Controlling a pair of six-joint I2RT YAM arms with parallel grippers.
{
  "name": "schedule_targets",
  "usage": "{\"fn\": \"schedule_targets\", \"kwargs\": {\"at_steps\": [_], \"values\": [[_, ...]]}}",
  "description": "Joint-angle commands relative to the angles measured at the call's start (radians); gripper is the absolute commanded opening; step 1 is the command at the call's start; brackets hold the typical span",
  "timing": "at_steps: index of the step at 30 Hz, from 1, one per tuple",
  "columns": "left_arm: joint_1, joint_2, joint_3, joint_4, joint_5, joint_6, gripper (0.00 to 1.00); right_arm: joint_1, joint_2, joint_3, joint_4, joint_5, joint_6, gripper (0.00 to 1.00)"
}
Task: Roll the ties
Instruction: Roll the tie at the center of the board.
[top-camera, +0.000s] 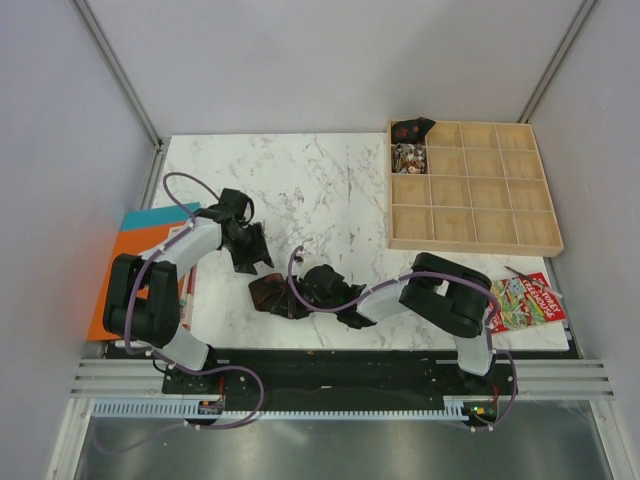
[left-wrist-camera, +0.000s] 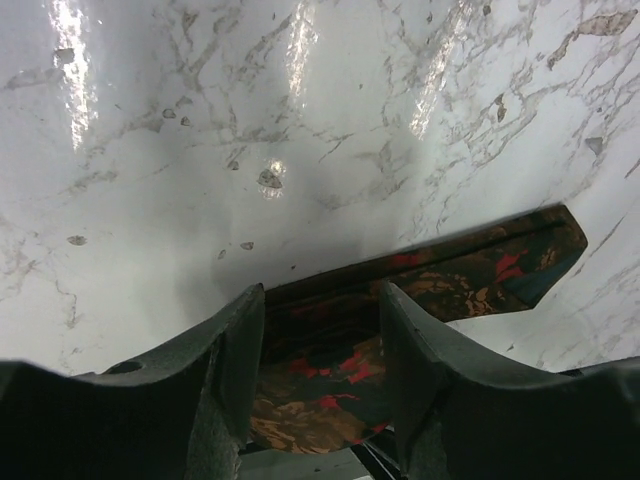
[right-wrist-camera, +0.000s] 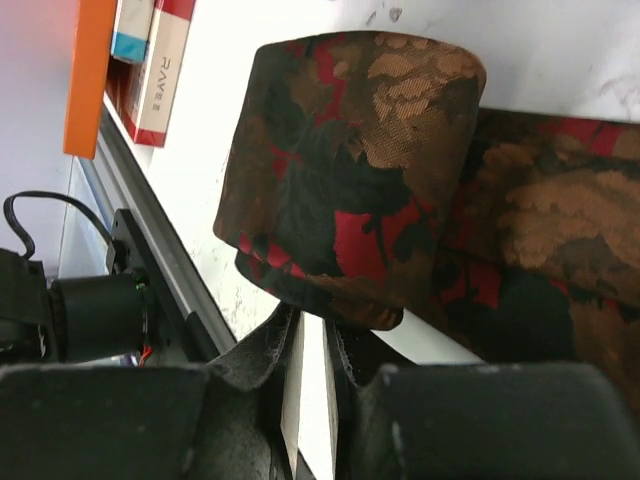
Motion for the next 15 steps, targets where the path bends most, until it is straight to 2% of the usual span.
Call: {"fn": "schedule_targets", "kwargs": {"at_steps": [1, 7, 15], "values": [[0.003, 0.002, -0.020, -0.005, 0.074, 0.042, 0.55, 0.014, 0.039, 0.058, 0.103, 0.054, 0.014, 0.20], [-0.011, -0.021, -0.066, -0.024, 0.105, 0.032, 0.54, 0.037, 0.088, 0.092, 0.152, 0.082, 0.043, 0.20], [-0.027, -0.076, -0.112, -0.036, 0.104, 0.000, 0.54, 0.083, 0.105, 0.113, 0.158, 0.185, 0.071, 0.28]]}}
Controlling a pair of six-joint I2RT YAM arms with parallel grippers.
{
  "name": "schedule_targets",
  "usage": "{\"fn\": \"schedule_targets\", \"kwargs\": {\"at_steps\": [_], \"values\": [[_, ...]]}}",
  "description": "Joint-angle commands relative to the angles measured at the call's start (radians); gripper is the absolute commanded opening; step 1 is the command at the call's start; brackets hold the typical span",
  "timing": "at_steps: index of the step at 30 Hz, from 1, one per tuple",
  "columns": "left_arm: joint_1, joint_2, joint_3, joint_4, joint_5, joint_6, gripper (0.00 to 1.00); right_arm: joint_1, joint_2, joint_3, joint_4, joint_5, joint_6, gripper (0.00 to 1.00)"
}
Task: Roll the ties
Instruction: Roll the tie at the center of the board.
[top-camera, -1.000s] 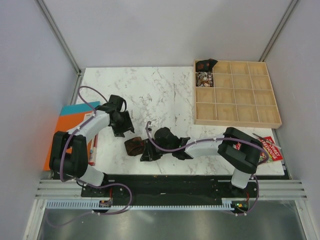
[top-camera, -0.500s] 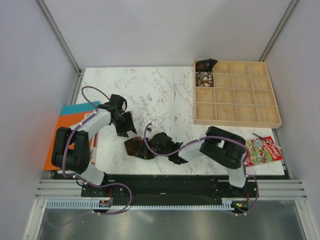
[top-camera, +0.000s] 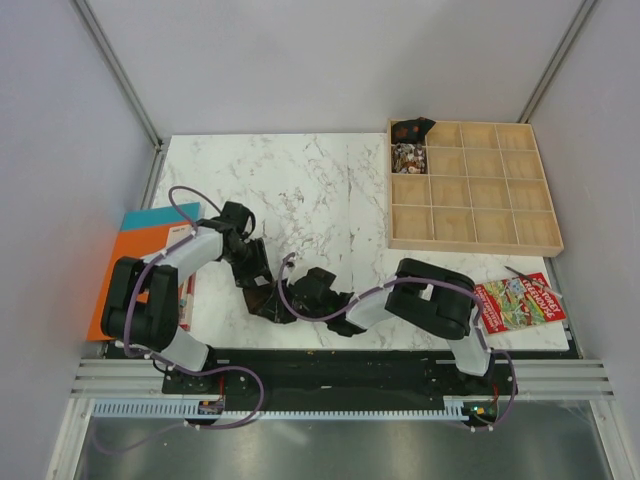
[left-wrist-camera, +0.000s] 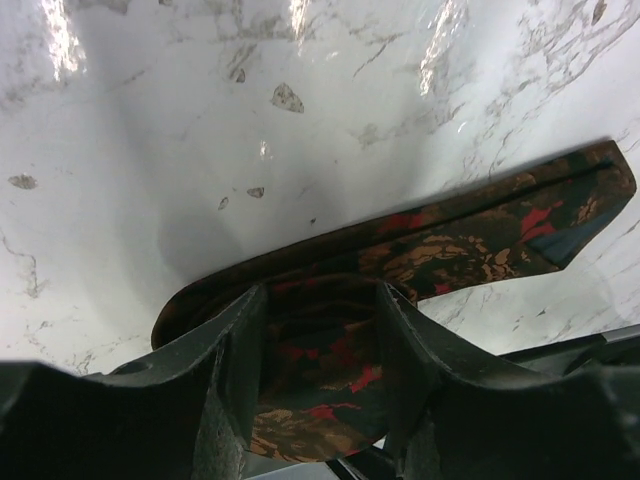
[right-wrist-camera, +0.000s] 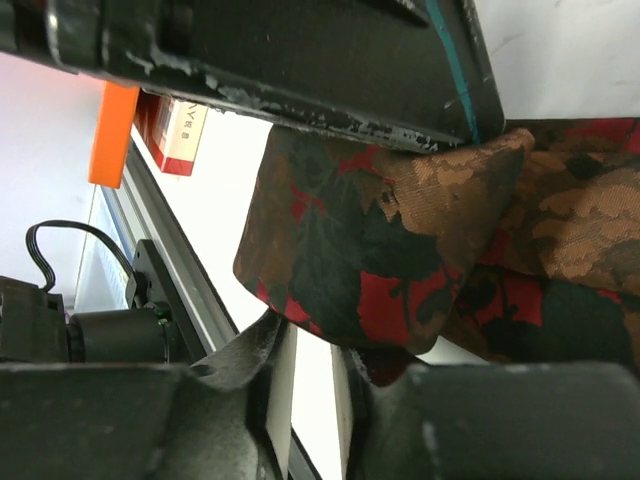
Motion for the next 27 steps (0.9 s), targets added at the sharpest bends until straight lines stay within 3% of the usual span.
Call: {"fn": "schedule_targets", "kwargs": {"at_steps": [1, 9, 19, 23, 27], "values": [[-0.011, -0.061, -0.016, -0.024, 0.033, -0.003, 0.54, 0.027, 0.030, 0.056, 0.063, 0.069, 0.024, 0.28], [-0.010, -0.046, 0.074, -0.065, -0.033, 0.017, 0.55, 0.047, -0.071, 0.036, -0.056, 0.032, -0.015, 0.31], [-0.010, -0.055, 0.229, -0.182, -0.167, 0.037, 0.69, 0.083, -0.360, -0.056, -0.219, 0.081, -0.104, 0.33], [0.002, -0.177, 0.208, -0.190, -0.214, 0.007, 0.71, 0.043, -0.455, 0.000, -0.421, 0.166, -0.134, 0.33], [0.028, -0.326, 0.140, -0.171, -0.191, -0.041, 0.74, -0.067, -0.429, 0.106, -0.561, 0.070, -0.141, 0.25]]}}
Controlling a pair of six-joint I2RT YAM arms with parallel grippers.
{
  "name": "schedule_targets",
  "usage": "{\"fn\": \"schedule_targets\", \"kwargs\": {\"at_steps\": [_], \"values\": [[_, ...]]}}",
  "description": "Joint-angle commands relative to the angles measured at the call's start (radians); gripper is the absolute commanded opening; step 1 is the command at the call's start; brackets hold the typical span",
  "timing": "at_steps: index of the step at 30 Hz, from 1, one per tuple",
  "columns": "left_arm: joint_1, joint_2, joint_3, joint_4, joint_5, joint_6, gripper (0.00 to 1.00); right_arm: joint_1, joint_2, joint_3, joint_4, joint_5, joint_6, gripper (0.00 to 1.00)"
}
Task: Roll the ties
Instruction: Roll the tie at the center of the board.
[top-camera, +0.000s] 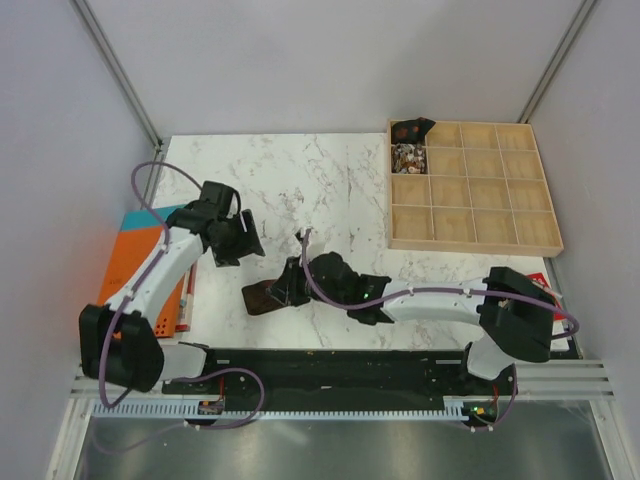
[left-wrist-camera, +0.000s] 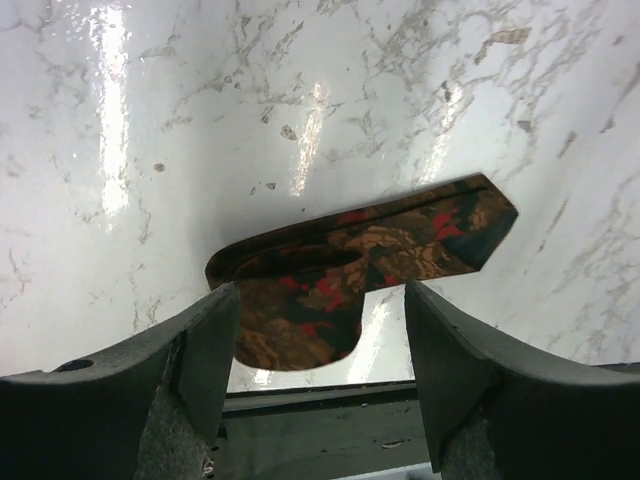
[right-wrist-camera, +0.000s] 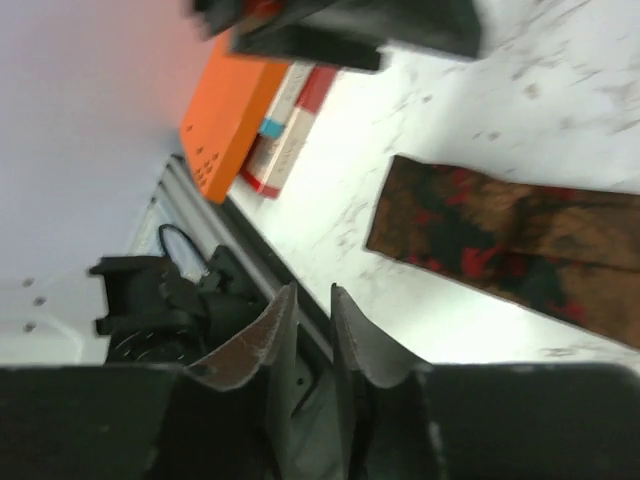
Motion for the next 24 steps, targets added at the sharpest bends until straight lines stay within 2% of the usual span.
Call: {"fn": "schedule_targets", "kwargs": {"at_steps": [1, 2, 6, 11, 16, 24], "values": [[0.020, -0.183, -0.067, -0.013, -0.027, -0.052, 0.73, -0.120, 0.027, 0.136, -0.214, -0.060, -0.042, 0.24], [0.020, -0.235, -0.079, -0.016, -0.030, -0.074, 0.74, -0.158, 0.071, 0.183, -0.243, -0.140, -0.050, 0.20], [0.022, -0.335, -0.160, -0.042, -0.077, -0.126, 0.73, -0.206, 0.178, 0.280, -0.283, -0.270, -0.084, 0.16], [0.008, -0.438, -0.268, -0.034, -0.105, -0.213, 0.69, -0.205, 0.325, 0.400, -0.349, -0.352, -0.113, 0.13], [0.008, -0.487, -0.290, -0.046, -0.144, -0.269, 0.68, -0.205, 0.363, 0.395, -0.306, -0.401, -0.084, 0.13], [0.008, -0.551, -0.383, -0.020, -0.111, -0.368, 0.67, -0.208, 0.379, 0.365, -0.302, -0.412, -0.084, 0.12]]}}
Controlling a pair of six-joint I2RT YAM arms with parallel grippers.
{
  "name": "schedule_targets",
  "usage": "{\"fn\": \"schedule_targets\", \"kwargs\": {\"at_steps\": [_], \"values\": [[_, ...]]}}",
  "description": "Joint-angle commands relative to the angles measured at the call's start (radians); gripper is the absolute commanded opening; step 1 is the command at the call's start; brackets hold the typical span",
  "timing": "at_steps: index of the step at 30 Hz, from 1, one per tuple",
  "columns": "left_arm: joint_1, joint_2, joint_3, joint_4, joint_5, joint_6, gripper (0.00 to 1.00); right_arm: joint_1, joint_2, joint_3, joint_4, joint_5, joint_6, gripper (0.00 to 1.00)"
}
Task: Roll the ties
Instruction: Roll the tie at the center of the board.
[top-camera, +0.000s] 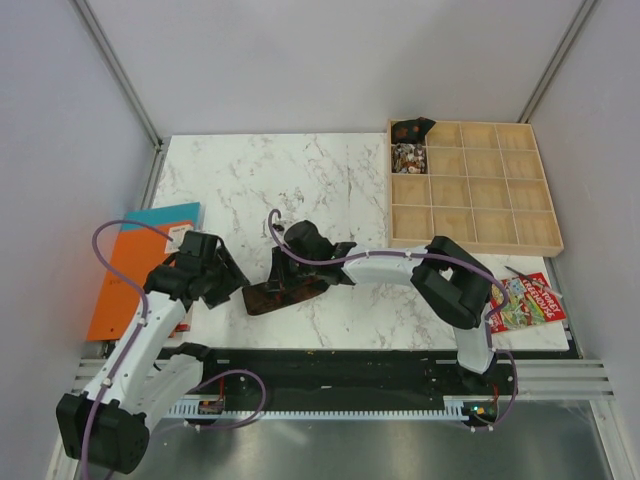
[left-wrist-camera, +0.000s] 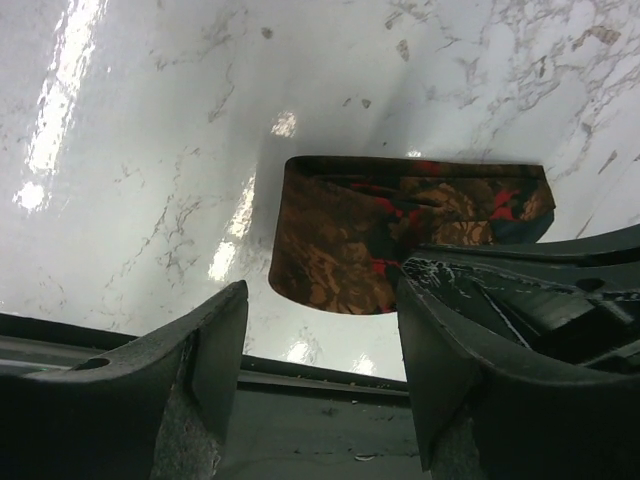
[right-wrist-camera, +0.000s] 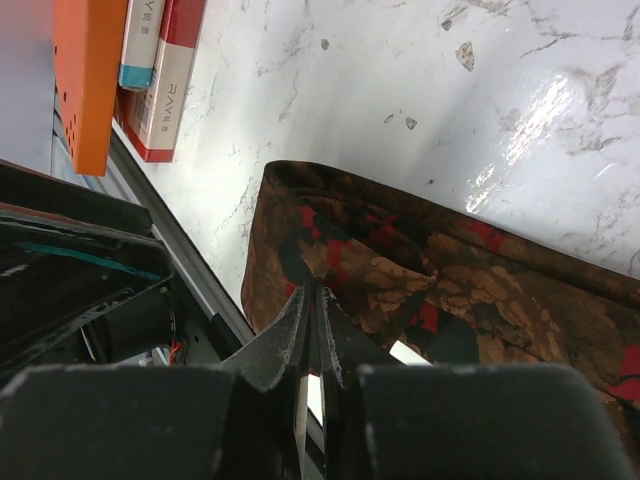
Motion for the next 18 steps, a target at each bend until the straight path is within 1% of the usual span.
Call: {"fn": "schedule_targets", "kwargs": {"at_steps": [1, 8, 15, 18], "values": [[-0.003, -0.062, -0.063, 0.034, -0.005, -0.102, 0.67, -0.004, 0.001, -0.011, 0.022, -0.022, 0.001, 0.12], [-0.003, -0.090, -0.080, 0.051, 0.005, -0.107, 0.66, -0.024, -0.013, -0.038, 0.033, -0.025, 0.003, 0.12], [-0.005, -0.114, -0.101, 0.081, 0.004, -0.111, 0.65, -0.030, -0.091, -0.013, 0.022, -0.044, 0.013, 0.13], [-0.006, -0.110, -0.103, 0.084, 0.010, -0.108, 0.65, -0.030, -0.100, -0.019, 0.023, -0.061, 0.029, 0.14]]}}
